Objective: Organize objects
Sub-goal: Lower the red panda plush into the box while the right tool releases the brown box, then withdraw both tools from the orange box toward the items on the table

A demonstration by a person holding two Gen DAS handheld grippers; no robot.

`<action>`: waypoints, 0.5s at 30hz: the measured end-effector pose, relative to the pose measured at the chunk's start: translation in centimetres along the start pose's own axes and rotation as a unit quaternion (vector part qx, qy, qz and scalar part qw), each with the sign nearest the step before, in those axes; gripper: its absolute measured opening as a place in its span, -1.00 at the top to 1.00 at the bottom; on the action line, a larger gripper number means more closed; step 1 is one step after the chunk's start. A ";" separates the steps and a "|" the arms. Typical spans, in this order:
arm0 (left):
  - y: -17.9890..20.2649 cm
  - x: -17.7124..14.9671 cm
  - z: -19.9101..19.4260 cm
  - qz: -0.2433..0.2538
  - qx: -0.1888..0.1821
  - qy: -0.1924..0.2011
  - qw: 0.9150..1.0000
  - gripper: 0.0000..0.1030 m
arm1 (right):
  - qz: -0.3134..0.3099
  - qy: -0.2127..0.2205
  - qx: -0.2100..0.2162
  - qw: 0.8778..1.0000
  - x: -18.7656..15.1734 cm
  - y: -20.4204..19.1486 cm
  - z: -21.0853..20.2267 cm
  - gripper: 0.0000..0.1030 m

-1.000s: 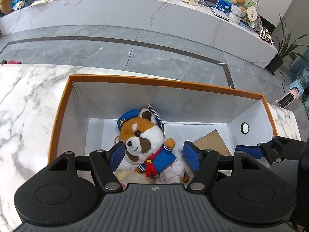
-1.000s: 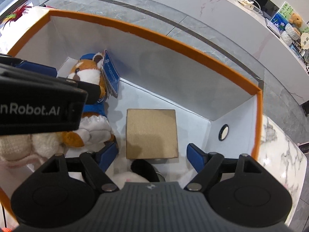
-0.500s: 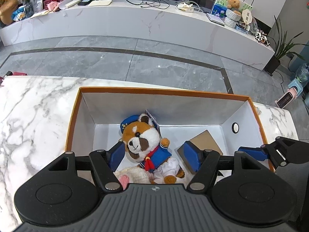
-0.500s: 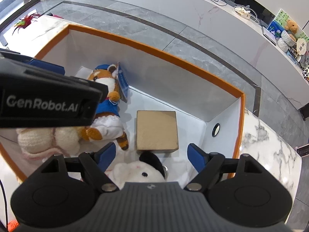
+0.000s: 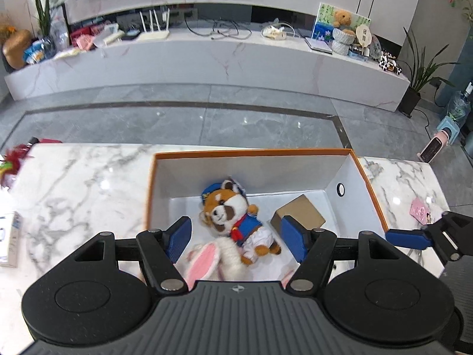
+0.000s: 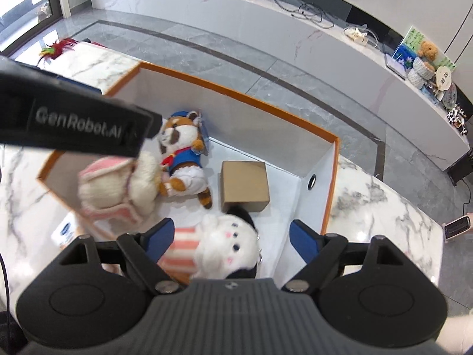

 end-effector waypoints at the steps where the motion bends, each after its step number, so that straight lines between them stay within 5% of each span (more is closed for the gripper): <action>1: -0.2 -0.2 -0.8 0.002 0.002 0.003 1.000 -0.53 | -0.001 0.003 0.000 1.000 -0.3 -0.5 -0.7 -0.68; 15: -3.1 -9.3 -8.1 0.014 0.005 0.033 0.999 -0.53 | 0.016 0.029 0.007 0.999 -5.7 -6.9 -7.3 -0.72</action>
Point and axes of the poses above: each gripper's, at about its wrist camera, not at the fingertips, and z roughly the way its jaws point, y to its right, x to its top, the point moved 2 cm from there along z, roughly the way its jaws point, and after that the axes turned 14 degrees about -z, right-handed, at the moved point
